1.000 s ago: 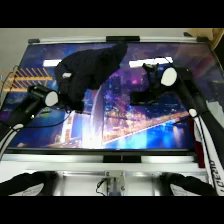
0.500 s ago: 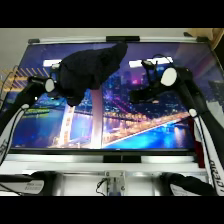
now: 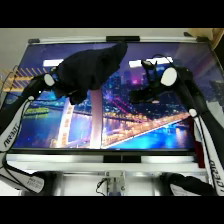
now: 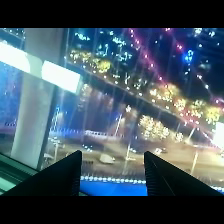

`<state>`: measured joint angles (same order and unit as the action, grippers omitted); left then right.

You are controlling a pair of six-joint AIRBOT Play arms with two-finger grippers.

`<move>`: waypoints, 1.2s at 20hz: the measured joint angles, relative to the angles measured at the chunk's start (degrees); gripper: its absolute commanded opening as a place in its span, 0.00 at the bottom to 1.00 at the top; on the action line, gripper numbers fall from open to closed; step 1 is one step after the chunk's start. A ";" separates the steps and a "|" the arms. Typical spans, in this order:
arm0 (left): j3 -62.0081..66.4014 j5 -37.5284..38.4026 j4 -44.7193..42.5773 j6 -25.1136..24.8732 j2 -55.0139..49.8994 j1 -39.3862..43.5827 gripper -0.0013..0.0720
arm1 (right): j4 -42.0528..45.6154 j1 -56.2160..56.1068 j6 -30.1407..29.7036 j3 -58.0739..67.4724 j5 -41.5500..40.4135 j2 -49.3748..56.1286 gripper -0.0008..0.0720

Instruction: Fold the shirts.

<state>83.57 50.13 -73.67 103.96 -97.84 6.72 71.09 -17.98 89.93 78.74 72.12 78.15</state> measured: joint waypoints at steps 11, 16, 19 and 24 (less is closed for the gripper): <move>11.47 -12.11 3.23 -15.10 40.02 18.82 0.10 | 16.81 -0.02 -0.90 13.11 0.87 -18.99 0.71; 7.91 -10.78 3.21 -12.76 46.53 28.09 0.10 | 20.83 -0.04 4.76 16.92 6.64 -32.72 0.90; 1.16 -10.95 2.16 -9.99 45.40 29.86 0.10 | 19.96 -0.04 6.49 15.28 16.44 -35.69 0.90; -7.96 -11.72 1.40 -8.26 40.19 30.77 0.10 | 9.99 -0.09 7.17 -2.21 18.84 -37.18 0.90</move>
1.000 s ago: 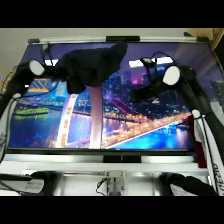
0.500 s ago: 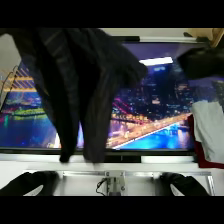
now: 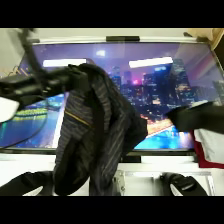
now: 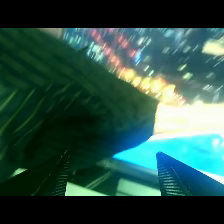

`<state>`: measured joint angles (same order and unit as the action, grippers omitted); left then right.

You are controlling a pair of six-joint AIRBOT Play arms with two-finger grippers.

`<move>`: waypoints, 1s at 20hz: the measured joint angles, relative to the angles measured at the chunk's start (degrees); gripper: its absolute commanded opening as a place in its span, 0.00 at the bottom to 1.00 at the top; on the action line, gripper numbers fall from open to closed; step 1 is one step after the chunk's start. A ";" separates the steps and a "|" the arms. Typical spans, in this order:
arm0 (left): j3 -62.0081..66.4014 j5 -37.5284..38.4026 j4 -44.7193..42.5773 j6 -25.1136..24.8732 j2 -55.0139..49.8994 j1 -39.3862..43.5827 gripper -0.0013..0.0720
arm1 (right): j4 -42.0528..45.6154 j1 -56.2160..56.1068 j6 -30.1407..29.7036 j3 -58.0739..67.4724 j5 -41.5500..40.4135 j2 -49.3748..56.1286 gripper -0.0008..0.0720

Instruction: Fold the shirts.

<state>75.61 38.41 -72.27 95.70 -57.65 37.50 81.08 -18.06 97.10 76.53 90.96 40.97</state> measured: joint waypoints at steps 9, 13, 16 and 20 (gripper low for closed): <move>-2.58 4.50 -0.66 -0.37 0.31 -2.58 0.10 | -2.51 2.40 -1.11 -28.09 -20.06 13.62 0.91; -2.71 8.15 -0.76 -0.72 1.86 -4.35 0.10 | -10.51 12.17 -6.99 -30.08 -22.12 24.52 0.90; -2.80 9.62 -0.76 -0.79 2.03 -4.72 0.10 | -17.49 18.27 -11.72 -30.56 -20.79 31.58 0.90; -2.82 9.81 -0.76 -0.81 1.73 -4.96 0.10 | -22.99 18.27 -16.65 -30.77 -20.52 38.01 0.89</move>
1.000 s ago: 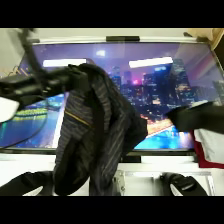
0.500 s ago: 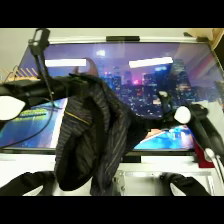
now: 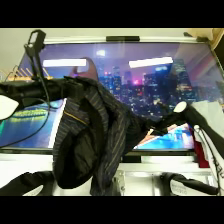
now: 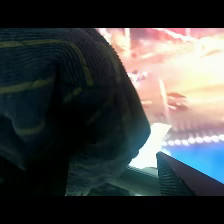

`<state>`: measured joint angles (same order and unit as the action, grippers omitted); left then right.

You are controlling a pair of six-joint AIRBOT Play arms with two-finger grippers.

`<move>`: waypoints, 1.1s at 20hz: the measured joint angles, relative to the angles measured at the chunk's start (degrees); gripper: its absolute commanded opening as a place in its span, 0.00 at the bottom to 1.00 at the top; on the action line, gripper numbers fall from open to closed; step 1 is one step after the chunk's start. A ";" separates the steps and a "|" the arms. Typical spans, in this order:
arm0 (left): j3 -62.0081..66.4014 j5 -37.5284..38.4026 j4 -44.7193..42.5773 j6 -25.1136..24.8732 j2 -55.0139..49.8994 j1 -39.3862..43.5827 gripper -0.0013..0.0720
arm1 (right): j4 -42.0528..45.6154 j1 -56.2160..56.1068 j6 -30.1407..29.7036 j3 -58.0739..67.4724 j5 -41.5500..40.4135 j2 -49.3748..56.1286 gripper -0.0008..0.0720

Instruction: Fold the shirts.

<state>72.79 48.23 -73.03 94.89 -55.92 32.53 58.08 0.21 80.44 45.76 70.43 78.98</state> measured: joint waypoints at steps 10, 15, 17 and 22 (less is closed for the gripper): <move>7.37 -5.68 0.00 -2.54 -0.13 -1.99 0.10 | 0.68 -6.38 -6.27 8.50 -0.39 -2.19 0.14; 27.89 -9.09 0.83 -4.44 -0.02 -6.47 0.10 | 14.51 -6.69 -8.68 31.71 -1.25 -20.85 0.14; 34.99 -10.03 1.92 -4.72 0.13 -6.97 0.10 | 17.44 -6.75 -8.63 40.65 -7.28 -28.72 0.14; 41.88 -9.11 0.98 -5.53 0.81 -8.35 0.10 | 20.50 -6.80 -4.90 52.92 -15.89 -43.71 0.14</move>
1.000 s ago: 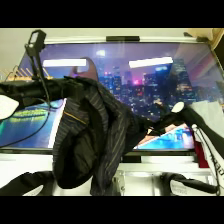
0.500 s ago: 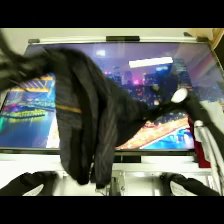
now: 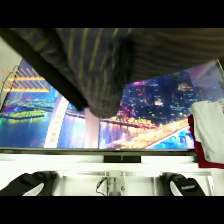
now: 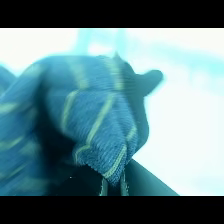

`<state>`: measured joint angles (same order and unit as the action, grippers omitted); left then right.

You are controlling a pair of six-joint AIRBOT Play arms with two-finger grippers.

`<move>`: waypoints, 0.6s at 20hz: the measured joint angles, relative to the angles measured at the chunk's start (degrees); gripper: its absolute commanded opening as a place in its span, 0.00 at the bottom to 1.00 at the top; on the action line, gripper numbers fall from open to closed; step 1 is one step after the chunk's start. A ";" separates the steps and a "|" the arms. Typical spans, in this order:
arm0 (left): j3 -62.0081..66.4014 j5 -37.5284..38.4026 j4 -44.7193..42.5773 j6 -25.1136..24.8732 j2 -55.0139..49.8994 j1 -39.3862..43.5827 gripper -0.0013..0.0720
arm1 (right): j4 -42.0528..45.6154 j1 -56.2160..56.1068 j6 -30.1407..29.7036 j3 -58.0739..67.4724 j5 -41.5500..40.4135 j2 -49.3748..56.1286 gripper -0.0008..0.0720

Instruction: Fold the shirts.

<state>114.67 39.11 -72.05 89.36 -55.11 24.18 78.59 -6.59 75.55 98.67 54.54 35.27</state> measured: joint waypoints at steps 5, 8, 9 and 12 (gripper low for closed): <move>1.01 -0.11 -2.25 -0.09 -2.29 -4.63 0.10 | 5.51 0.00 5.49 2.58 16.46 -4.15 0.14; 0.92 -0.20 -2.60 -0.20 -7.04 -7.32 0.10 | 9.40 -0.07 8.98 1.49 31.74 -1.27 0.14; 0.61 -0.15 -2.58 -0.20 -9.22 -7.78 0.10 | 9.46 -0.07 10.08 0.07 35.08 0.11 0.14; -0.81 0.57 -0.02 -0.17 -18.34 -8.22 0.10 | 7.58 -0.04 12.63 -7.69 39.63 5.18 0.14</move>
<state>113.86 39.68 -72.07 89.19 -73.45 15.97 86.17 -6.63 88.18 90.98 94.17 40.45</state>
